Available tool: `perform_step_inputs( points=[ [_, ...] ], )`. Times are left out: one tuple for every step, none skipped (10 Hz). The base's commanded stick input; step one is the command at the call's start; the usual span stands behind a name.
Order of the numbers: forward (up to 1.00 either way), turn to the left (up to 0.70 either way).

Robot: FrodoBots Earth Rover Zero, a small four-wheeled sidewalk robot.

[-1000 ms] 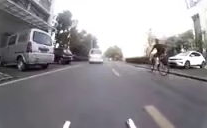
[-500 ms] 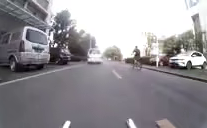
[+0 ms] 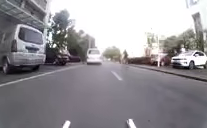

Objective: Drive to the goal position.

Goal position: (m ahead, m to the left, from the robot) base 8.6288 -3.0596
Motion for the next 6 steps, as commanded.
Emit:
perform_step_inputs(
  points=[
    [0.7,-0.09],
    [0.7,-0.09],
    [0.7,-0.1],
    [0.7,-0.13],
    [0.7,-0.1],
    [0.7,-0.1]
  ],
)
